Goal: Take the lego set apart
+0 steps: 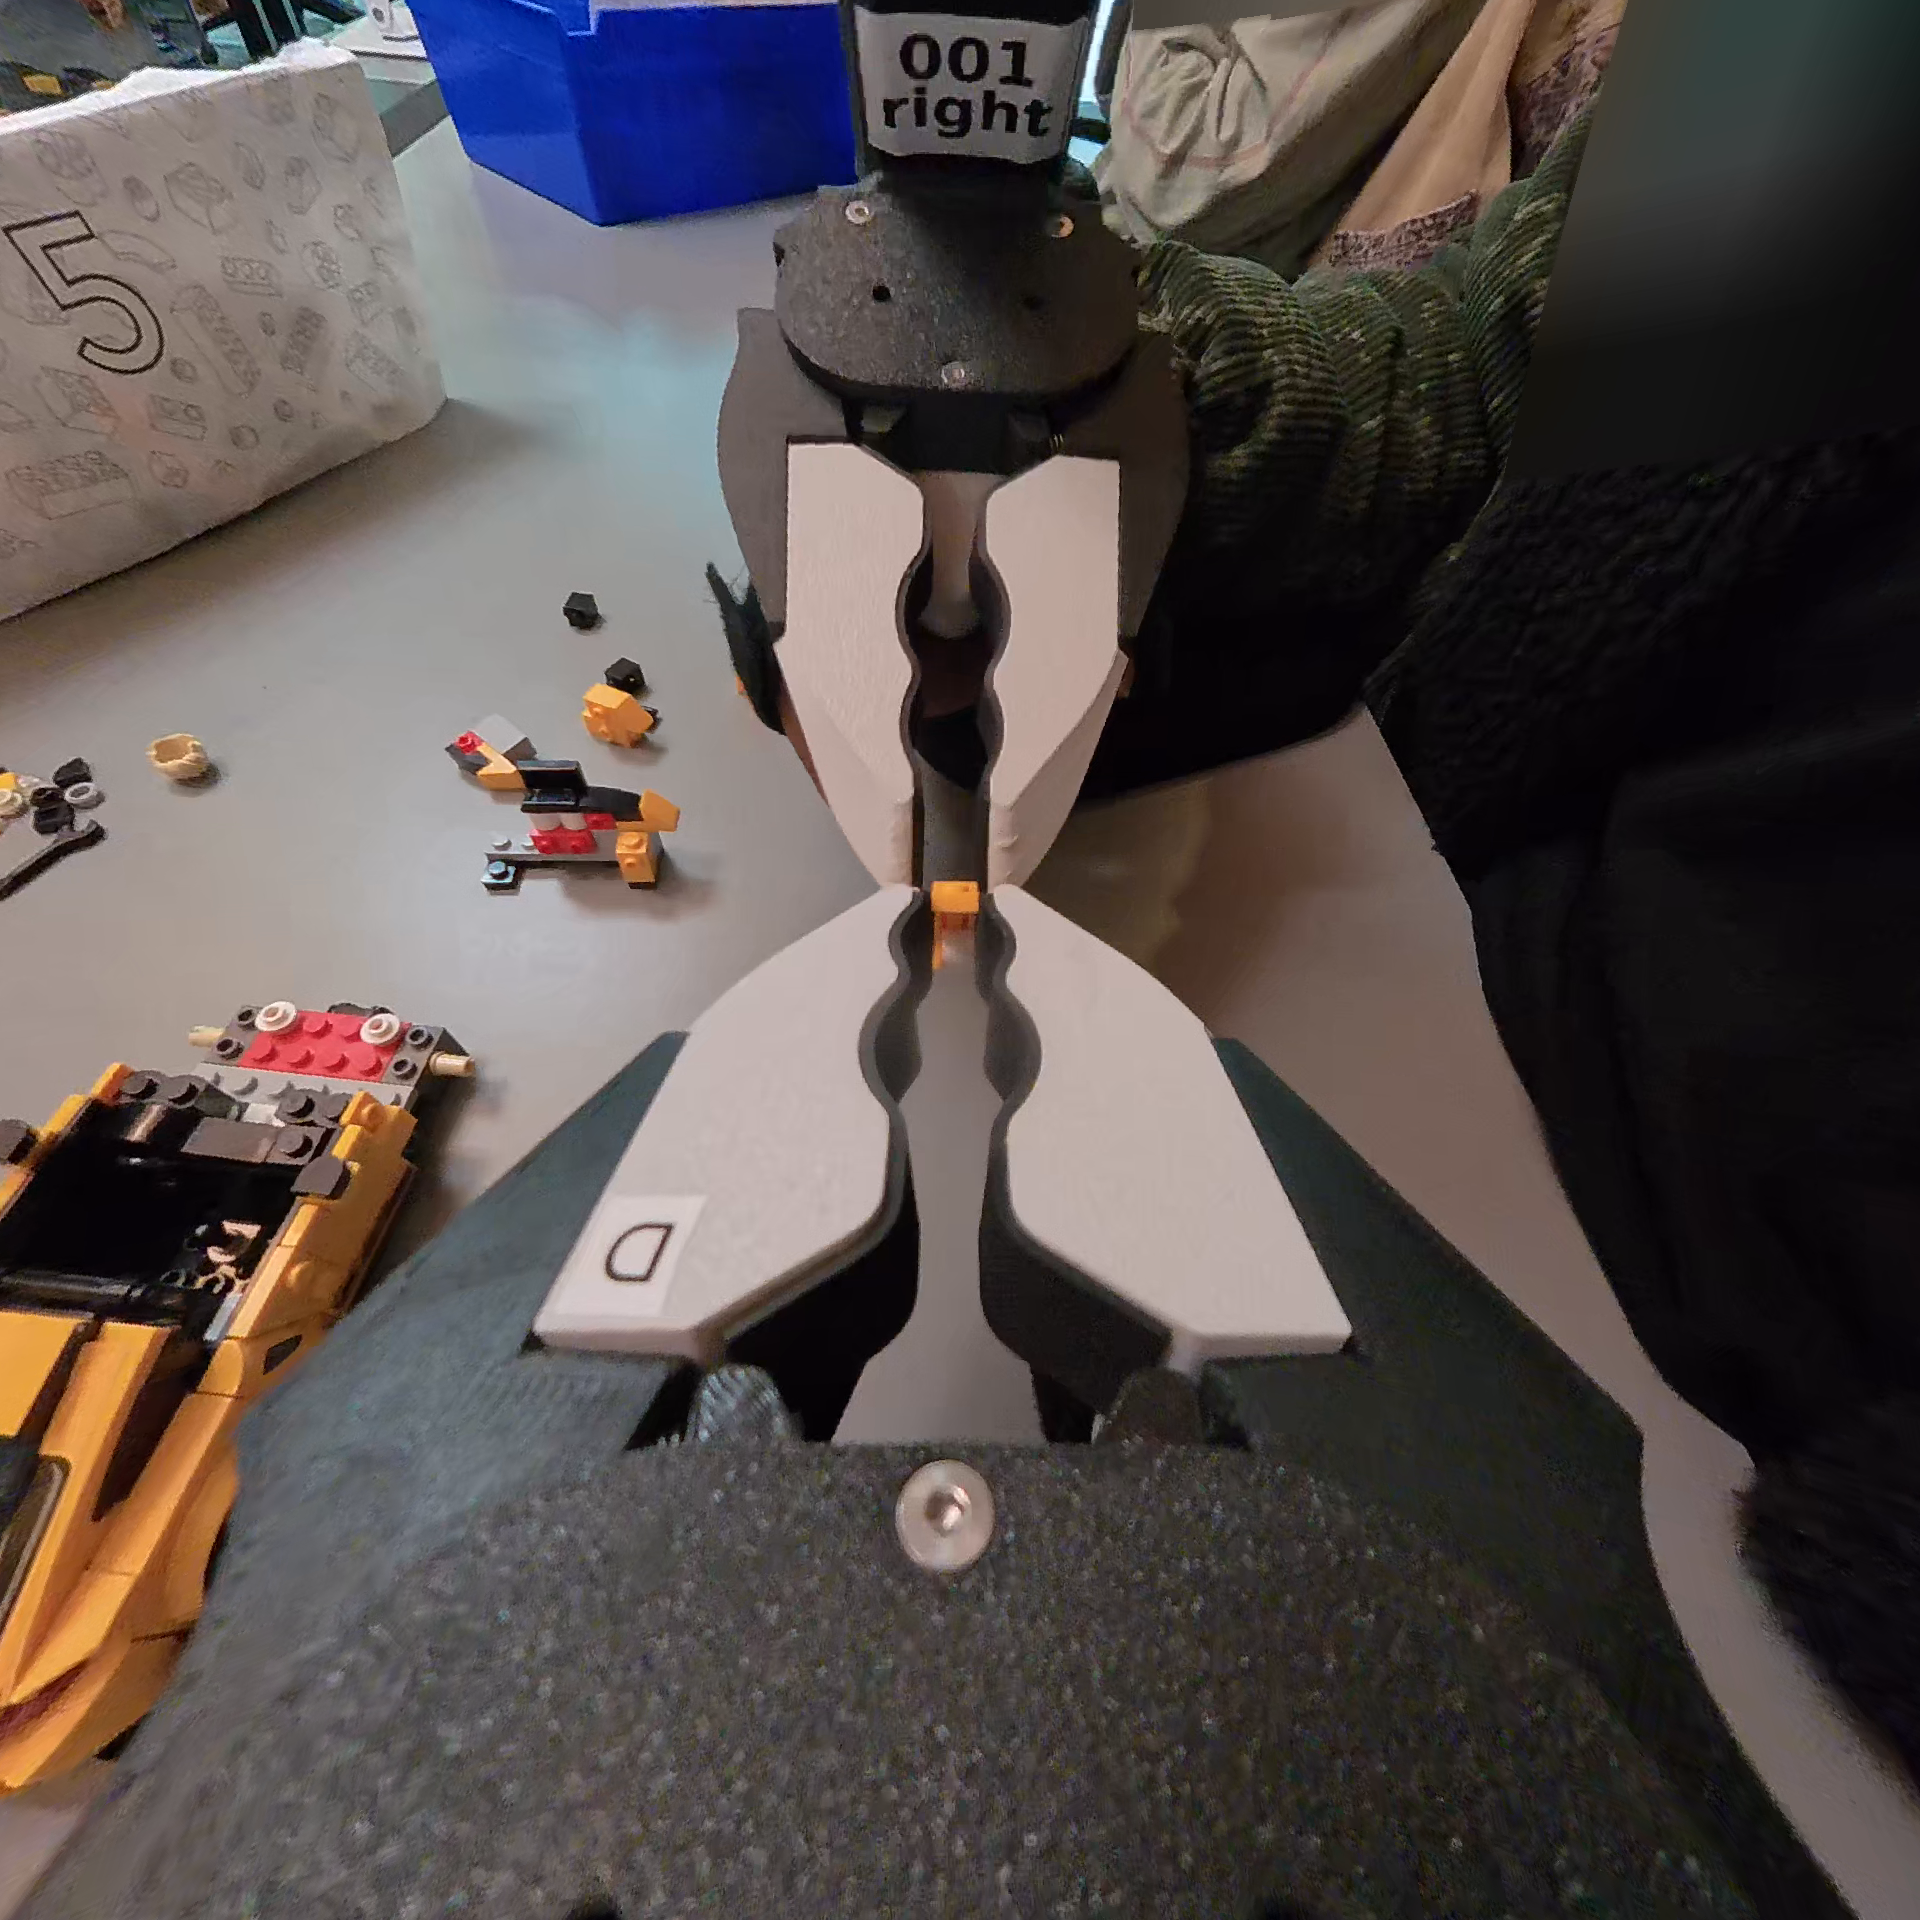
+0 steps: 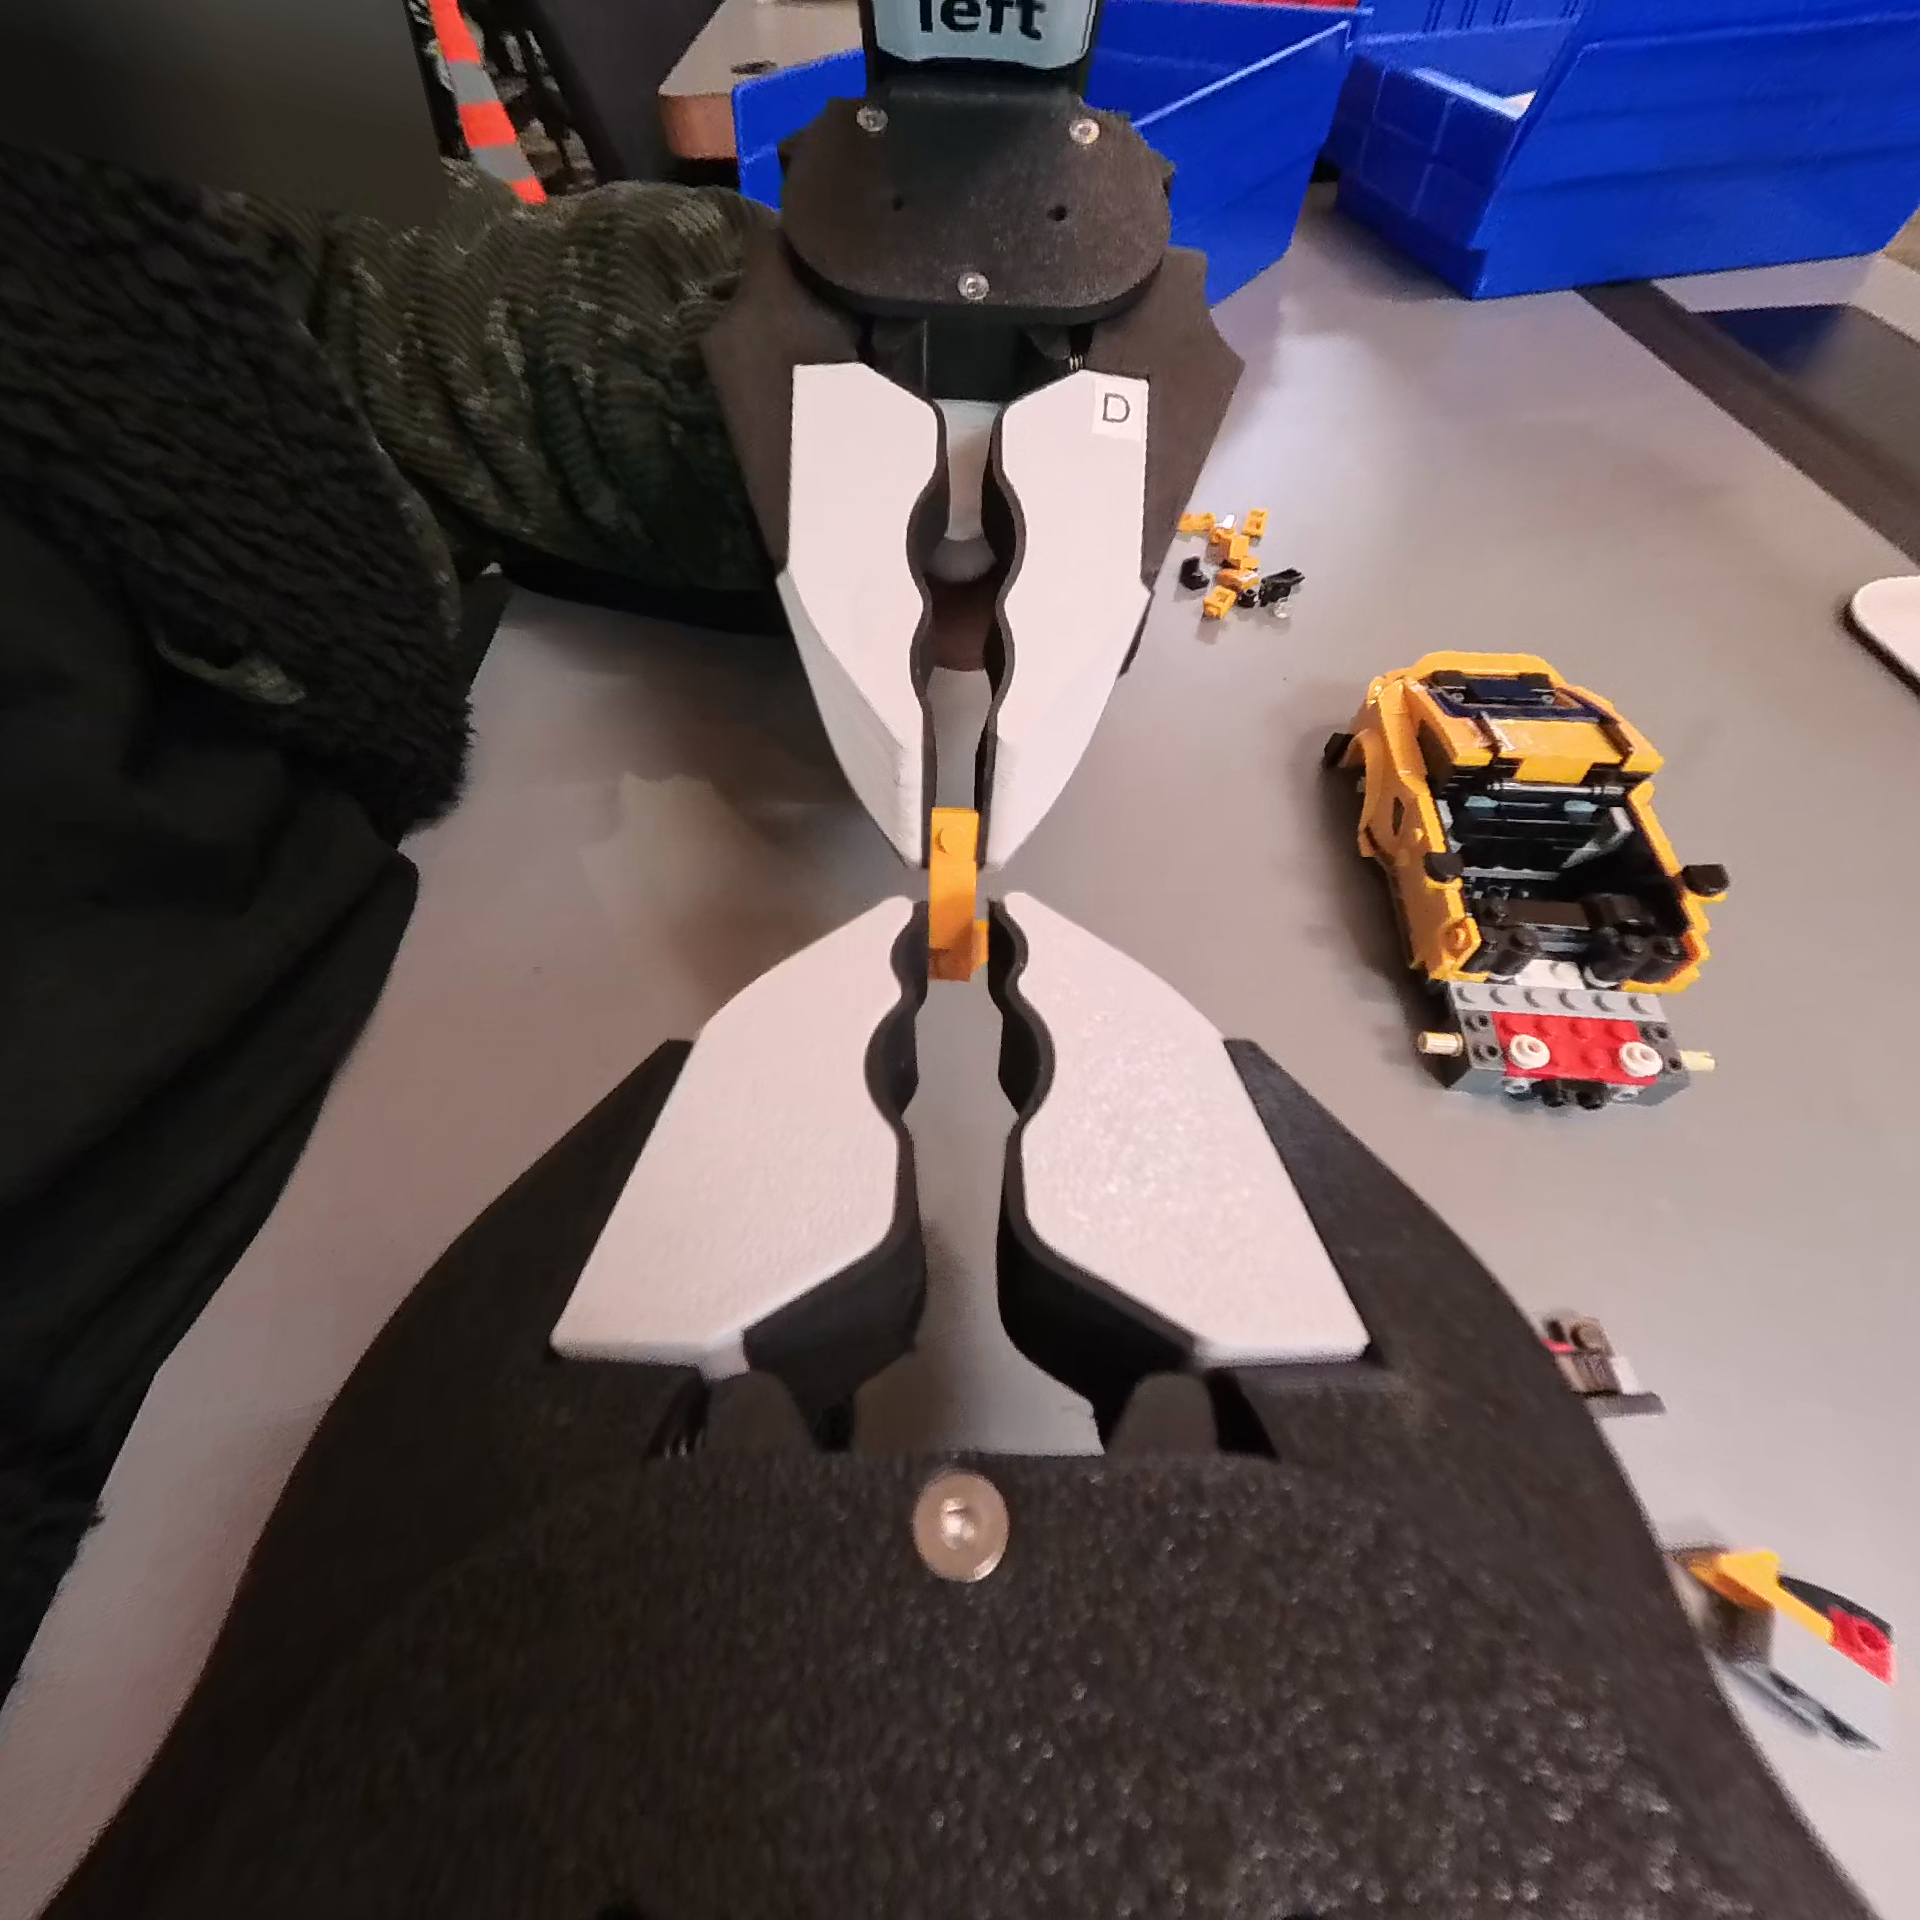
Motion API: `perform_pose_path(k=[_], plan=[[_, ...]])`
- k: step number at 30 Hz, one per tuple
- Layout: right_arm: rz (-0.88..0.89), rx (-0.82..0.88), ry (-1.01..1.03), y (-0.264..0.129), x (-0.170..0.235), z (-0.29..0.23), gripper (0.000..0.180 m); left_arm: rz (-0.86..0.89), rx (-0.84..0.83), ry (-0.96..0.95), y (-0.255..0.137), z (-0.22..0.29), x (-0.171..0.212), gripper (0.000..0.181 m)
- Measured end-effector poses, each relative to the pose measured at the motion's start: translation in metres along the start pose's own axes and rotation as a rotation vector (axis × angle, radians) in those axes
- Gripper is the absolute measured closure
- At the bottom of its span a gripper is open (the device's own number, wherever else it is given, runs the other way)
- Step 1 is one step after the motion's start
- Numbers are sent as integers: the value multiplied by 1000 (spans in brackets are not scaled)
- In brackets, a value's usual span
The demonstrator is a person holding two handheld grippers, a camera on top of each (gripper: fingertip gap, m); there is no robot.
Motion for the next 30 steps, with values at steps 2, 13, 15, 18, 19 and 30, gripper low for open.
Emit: perform_pose_path(k=[2,13,15,18,19,30], plan=[[7,-8,-3,1,0,0,172,-10,-1,6,1,0,1,173],[74,2,-26,-9,-8,0,173,52,32,-27,-6,-1,-4,172],[104,-9,-22,-13,-11,0,173,75,47,-34,-8,-1,-6,173],[145,-22,-12,-17,-13,1,173,93,53,-30,-10,0,-8,173],[172,-34,-6,-19,-14,1,173,101,64,-32,-11,0,-8,173],[128,66,6,-32,-6,7,180,0,11,-30,-10,-5,5,173]])
Point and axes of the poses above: each gripper's, where its closed fingertips meet, y out along the fingers, x out of its underside, z = x × y across the jaws, the point moved 8 cm from there along -y, back along the fingers, and after that the axes turned 11 degrees about -z, right-handed, at the moved point
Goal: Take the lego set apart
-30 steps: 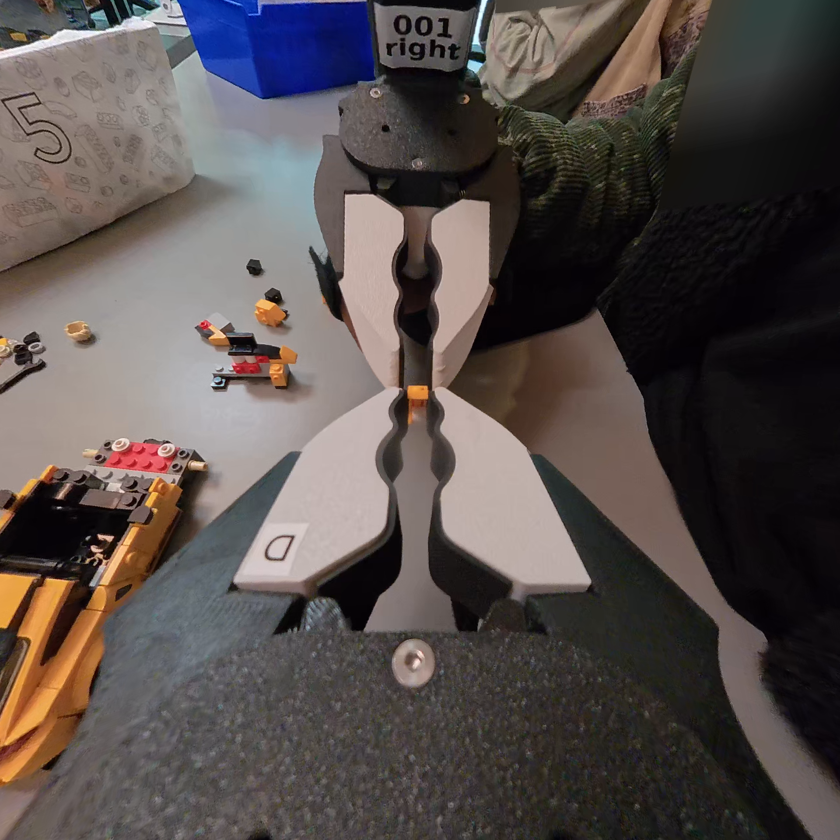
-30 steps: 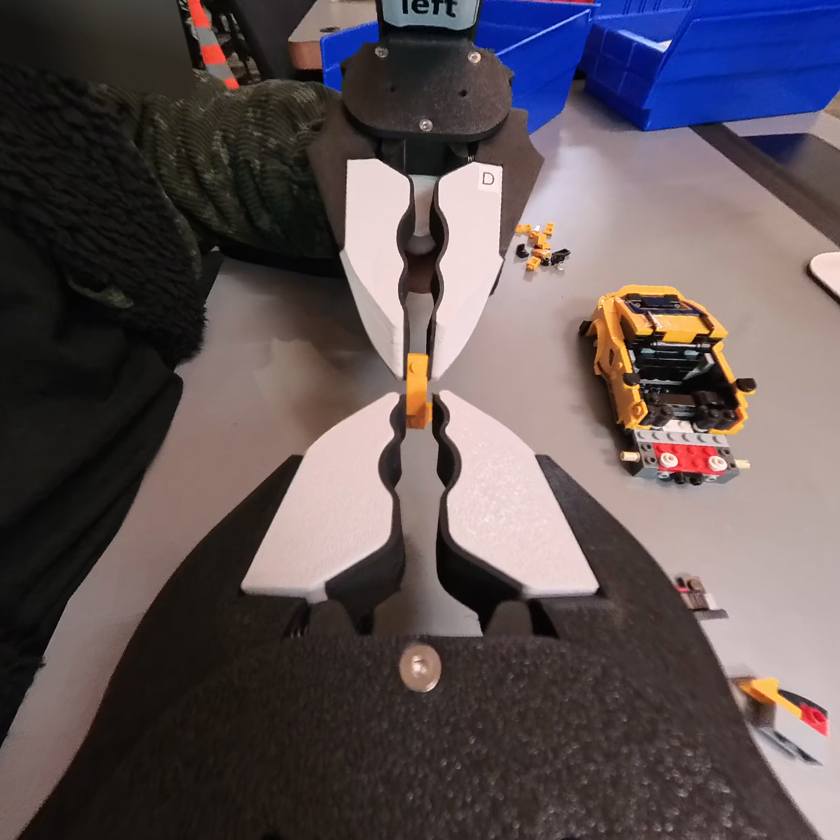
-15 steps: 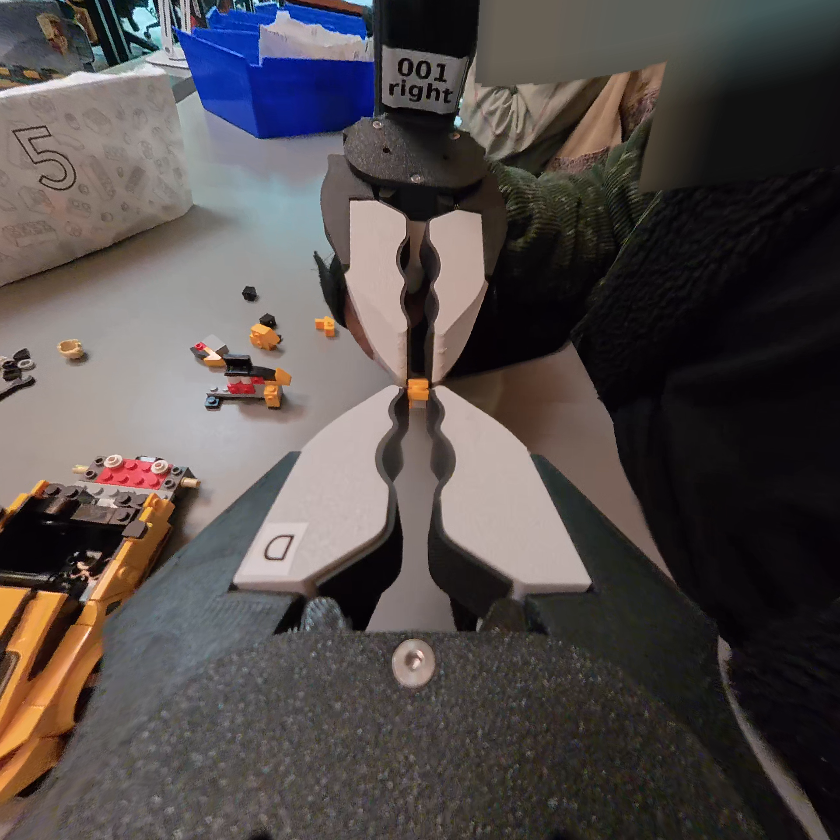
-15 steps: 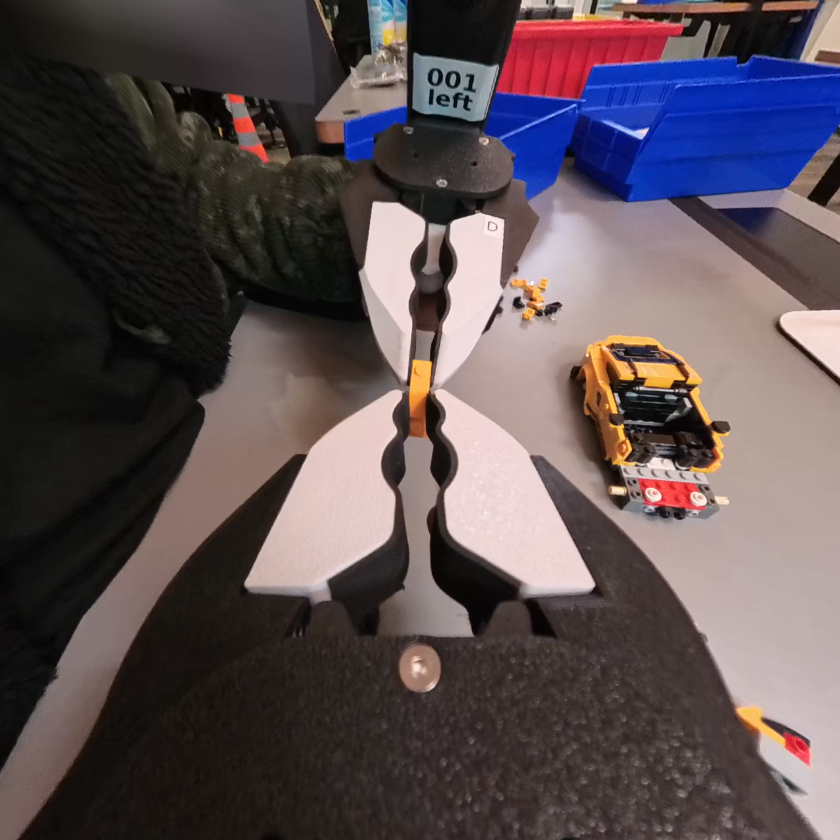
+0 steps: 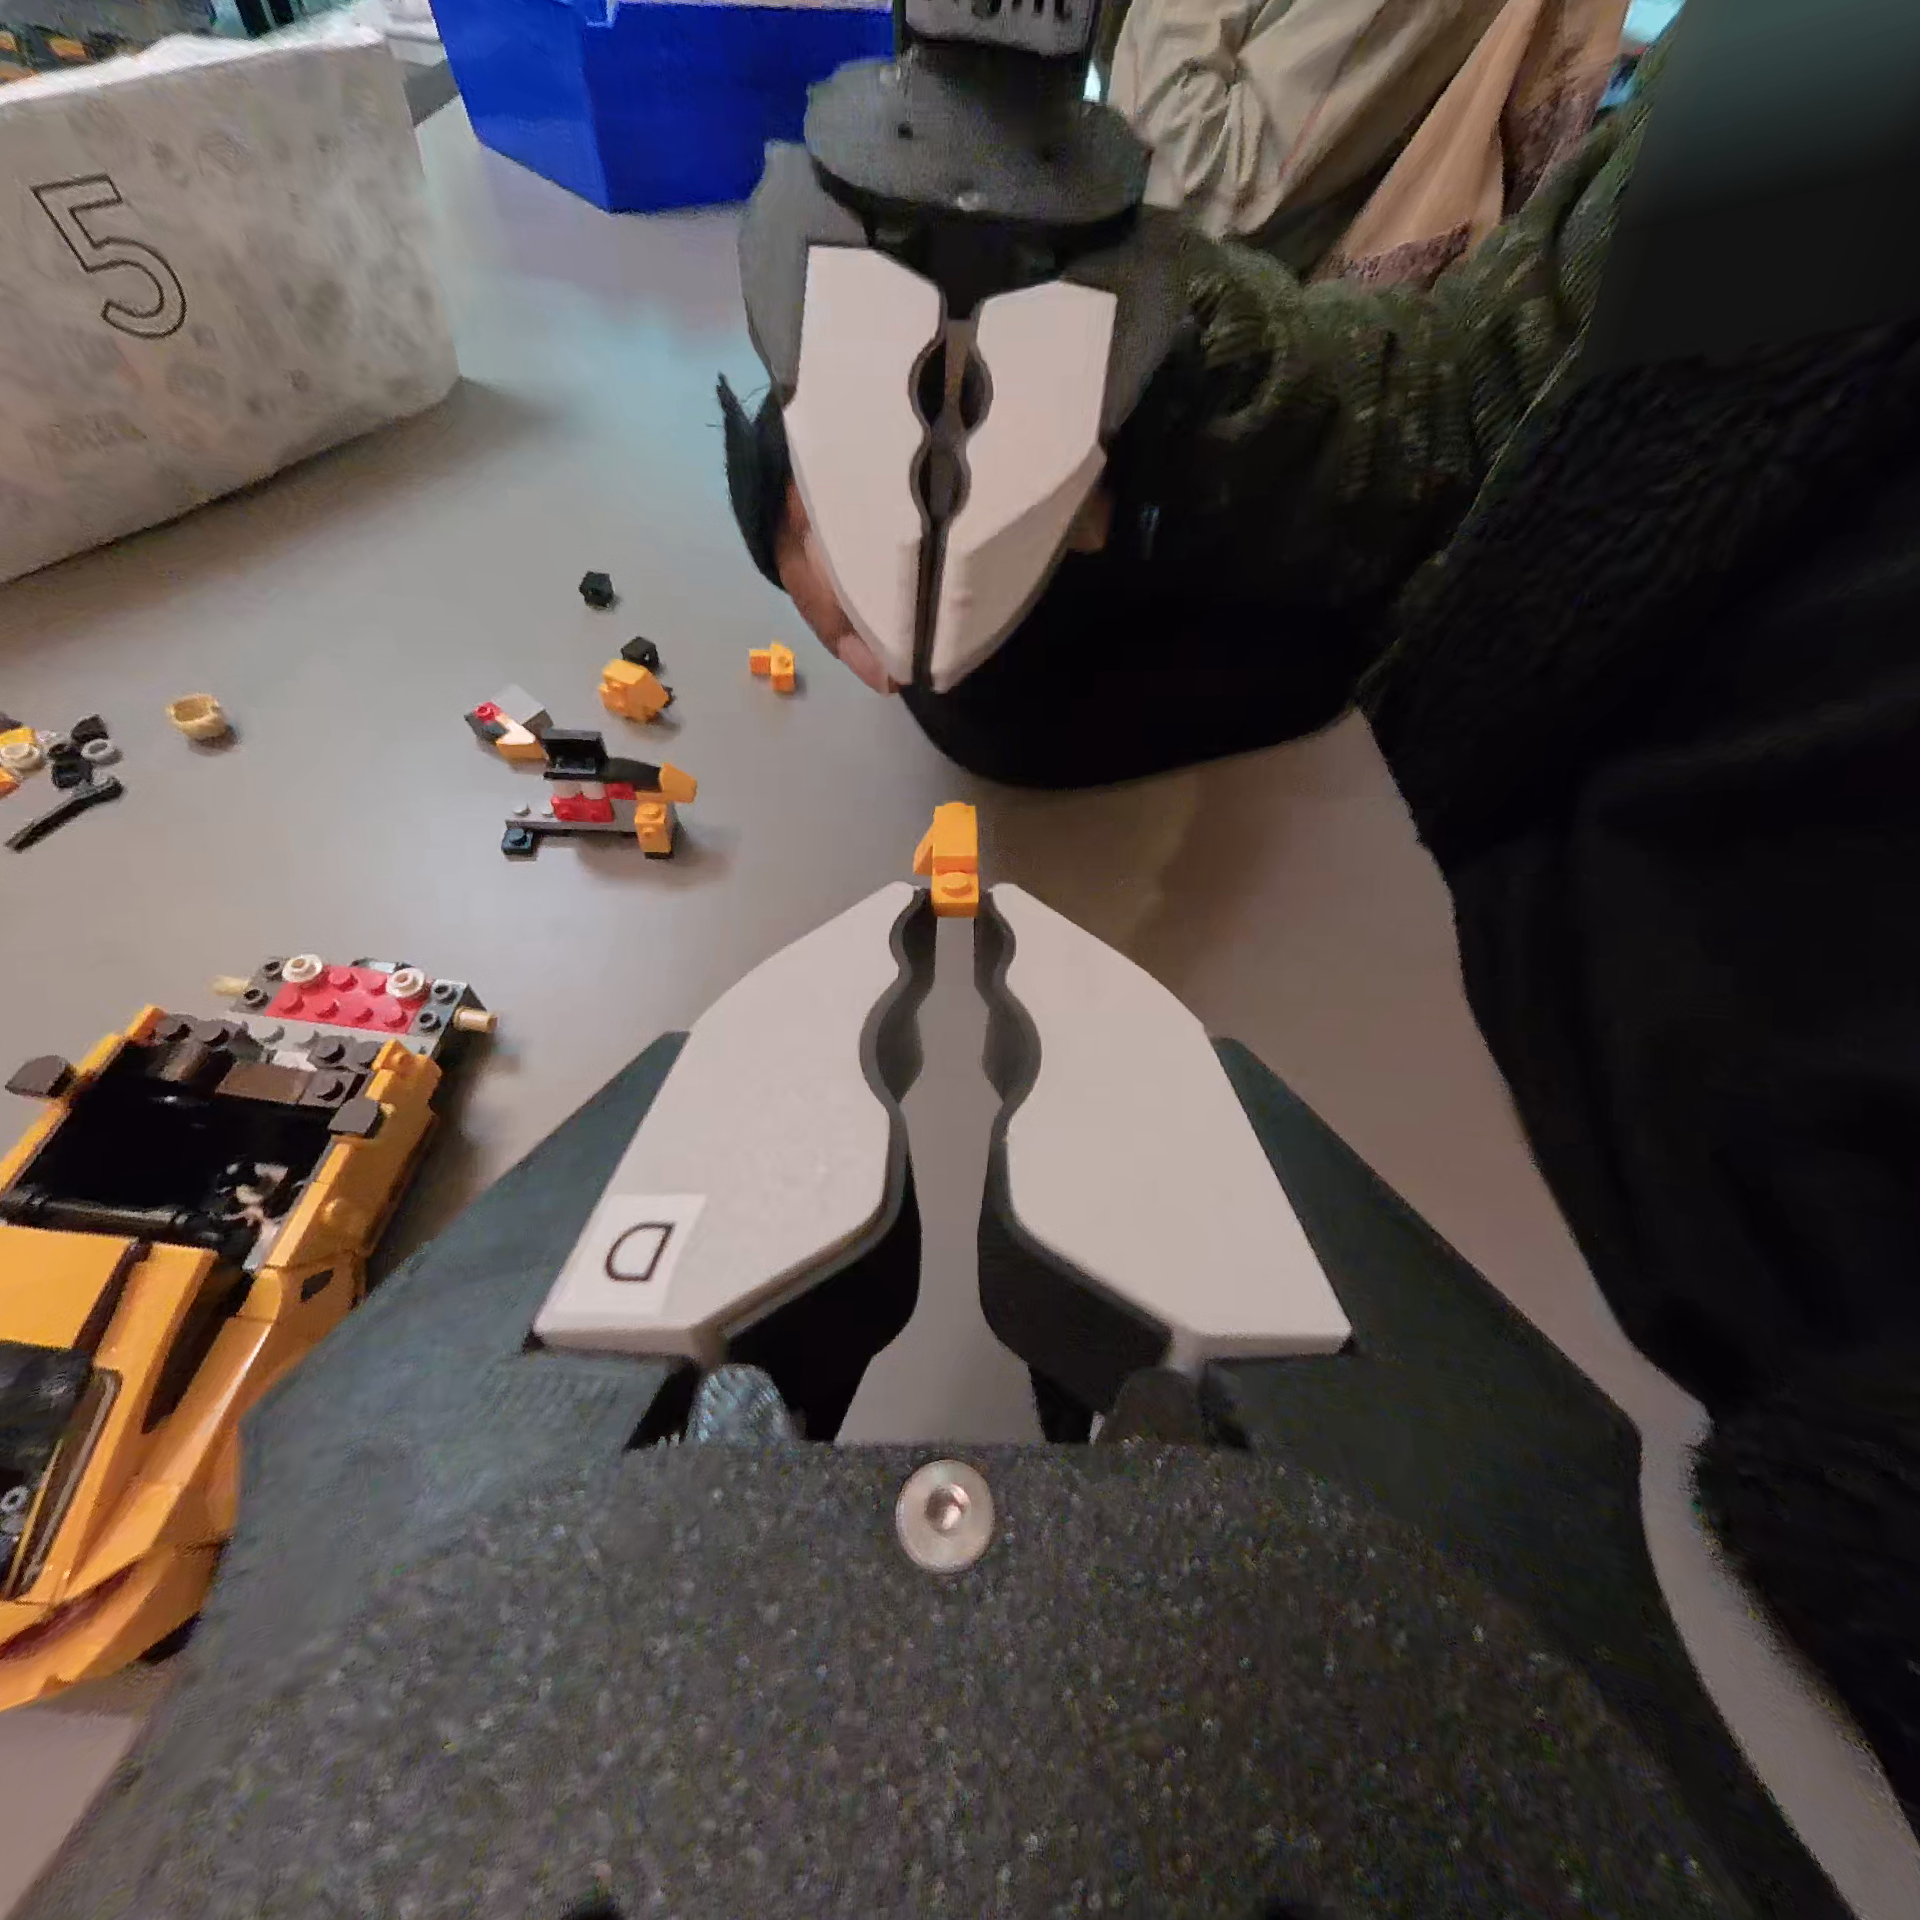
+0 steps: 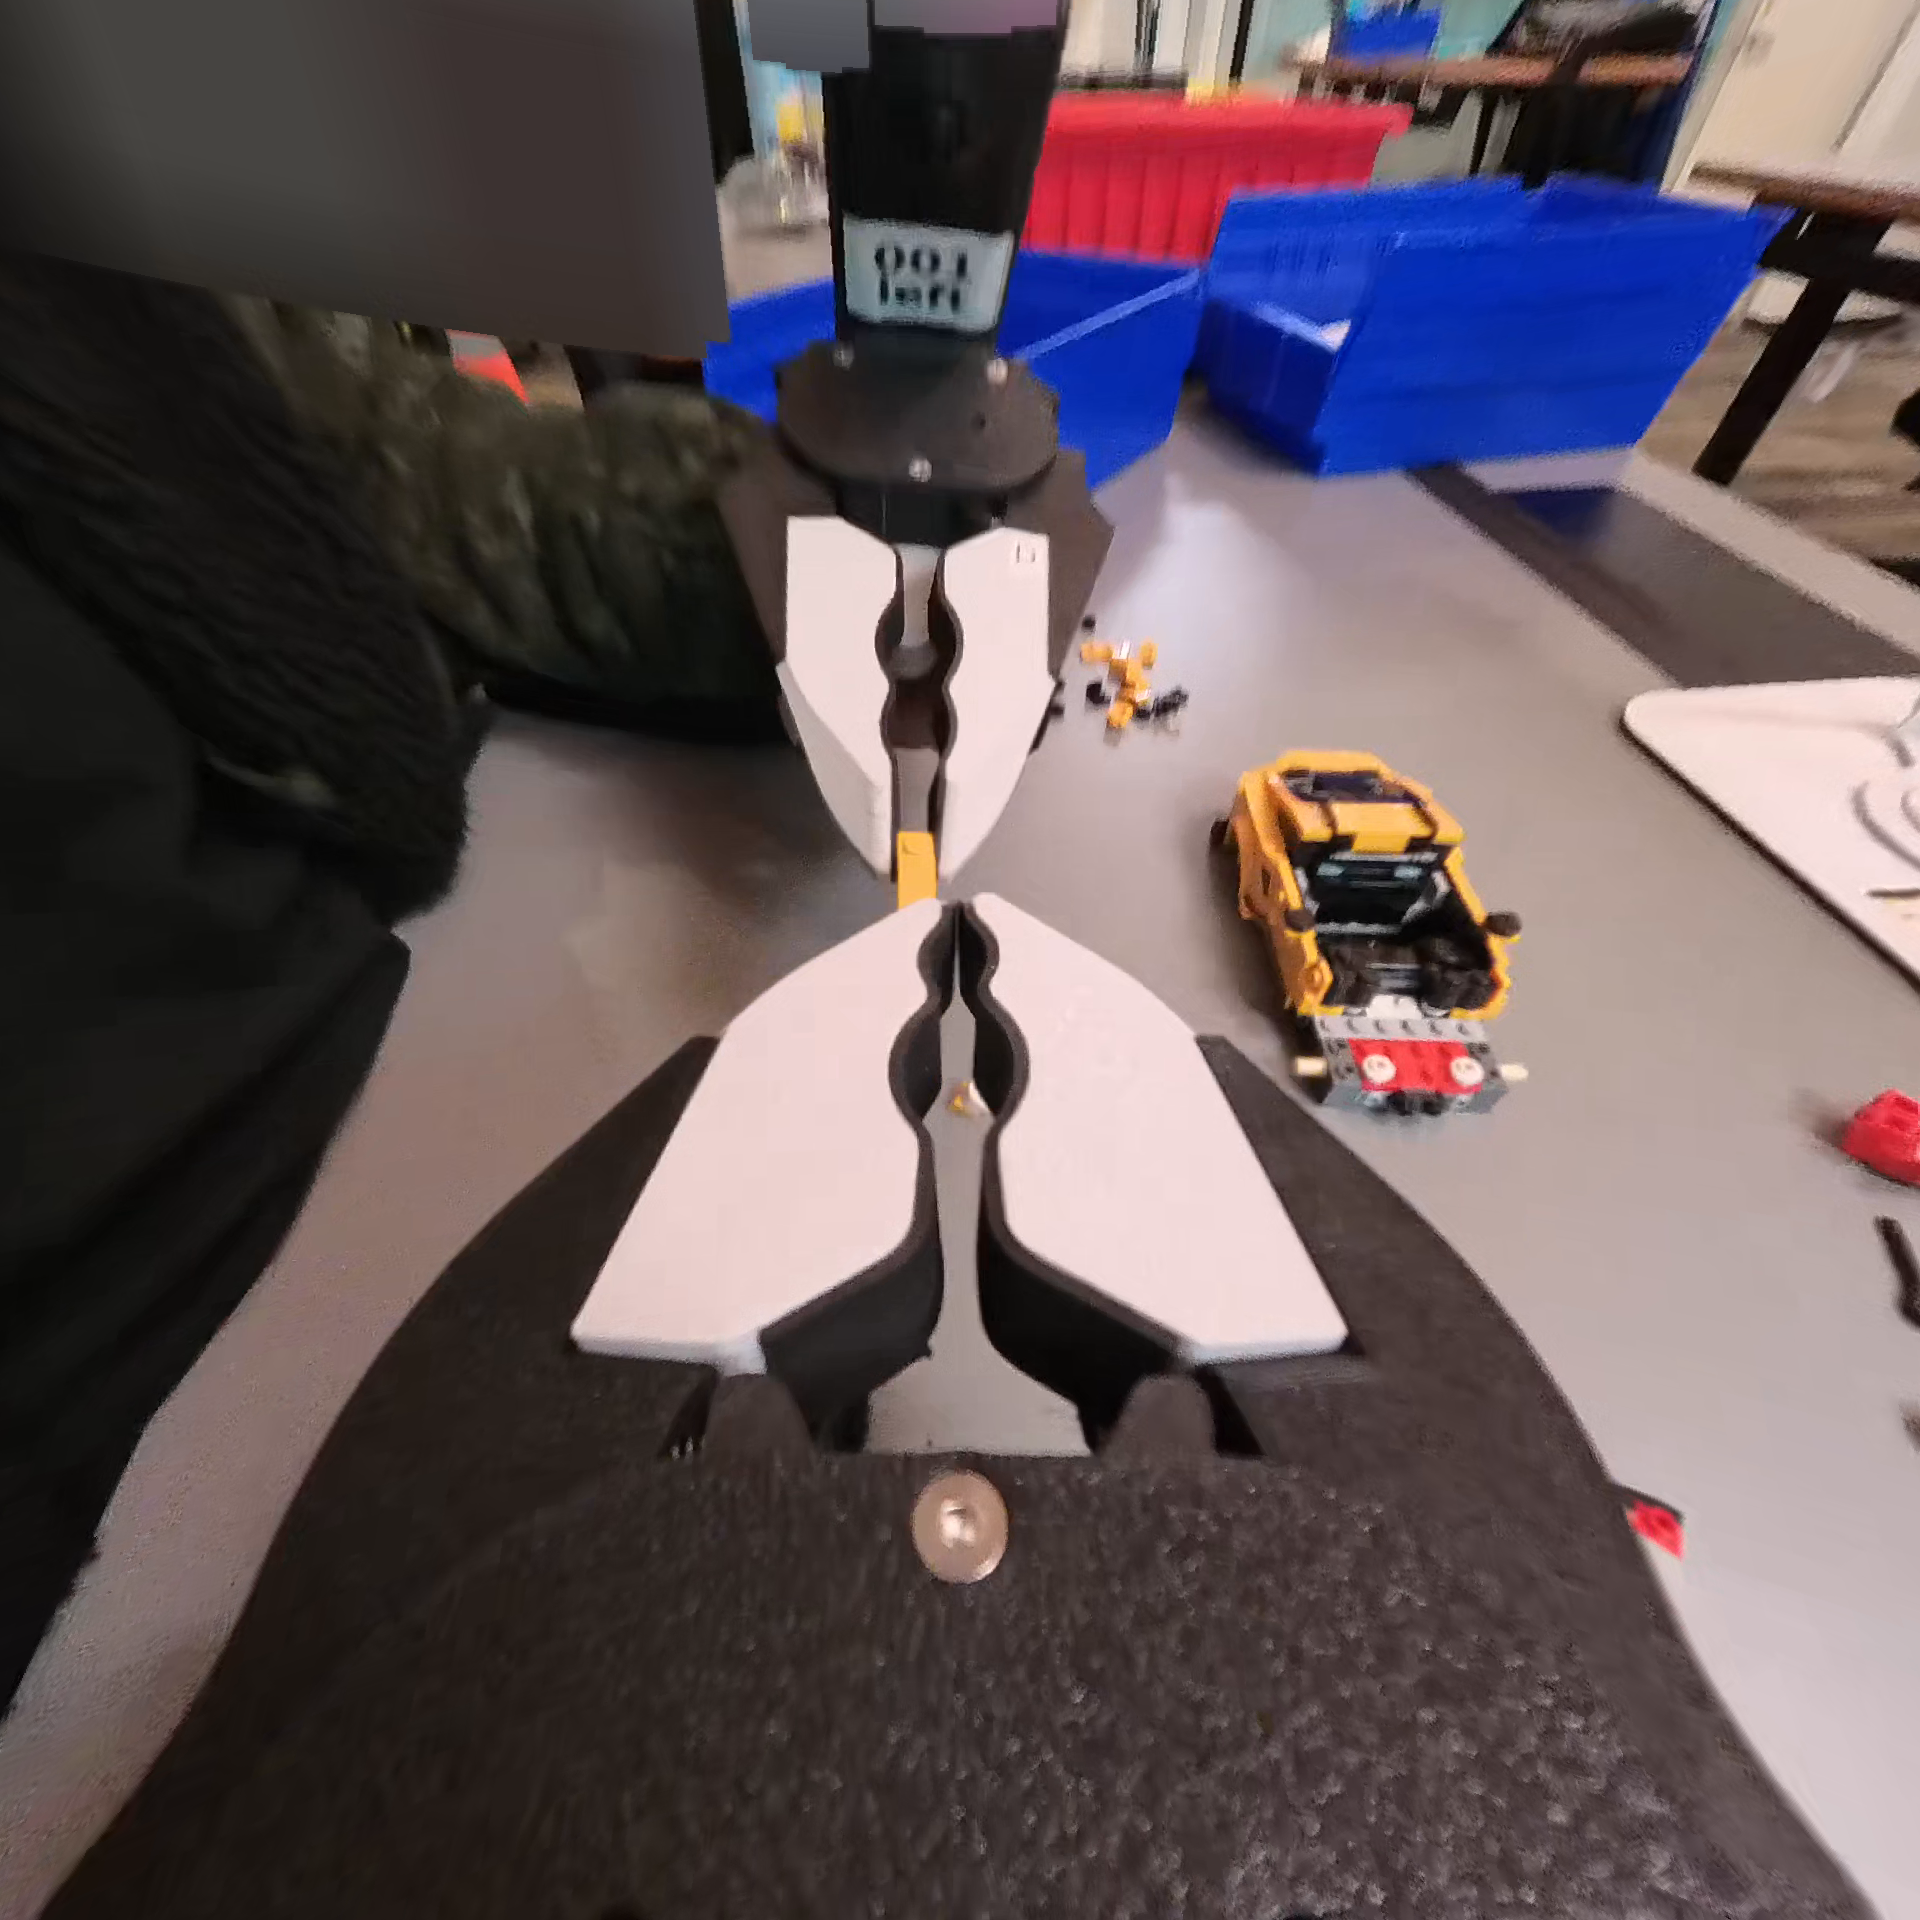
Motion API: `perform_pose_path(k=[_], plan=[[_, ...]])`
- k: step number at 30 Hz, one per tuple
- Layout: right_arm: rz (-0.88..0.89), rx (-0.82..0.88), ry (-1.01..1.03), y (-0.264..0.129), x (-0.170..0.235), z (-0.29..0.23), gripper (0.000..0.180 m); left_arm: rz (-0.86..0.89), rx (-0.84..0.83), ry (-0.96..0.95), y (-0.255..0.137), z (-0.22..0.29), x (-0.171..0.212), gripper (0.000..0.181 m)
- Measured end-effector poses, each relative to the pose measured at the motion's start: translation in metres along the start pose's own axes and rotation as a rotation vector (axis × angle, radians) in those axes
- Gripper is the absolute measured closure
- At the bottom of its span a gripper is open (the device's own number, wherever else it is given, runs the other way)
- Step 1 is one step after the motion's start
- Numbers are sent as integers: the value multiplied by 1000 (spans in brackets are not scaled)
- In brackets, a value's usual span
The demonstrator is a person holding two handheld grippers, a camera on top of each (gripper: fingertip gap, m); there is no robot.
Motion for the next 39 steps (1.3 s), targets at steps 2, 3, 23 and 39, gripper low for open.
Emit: perform_pose_path(k=[2,3,23,39], plan=[[-77,-38,-11,11,3,-5,165,-44,-33,24,4,1,2,173],[-113,-44,-24,16,5,-7,164,-53,-33,29,5,2,2,173],[-311,-33,-97,44,18,-17,172,-237,-69,118,24,11,9,173],[-74,-31,-67,26,1,-12,172,39,-36,50,5,9,-9,172]])
Point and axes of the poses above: each gripper's, where its closed fingertips meet, y out along the fingers, x out of its underside, z = x × y across the jaws, the point moved 8 cm from there along -y, back along the fingers, and after that the axes turned 11 degrees about -z, right-handed, at the moved point
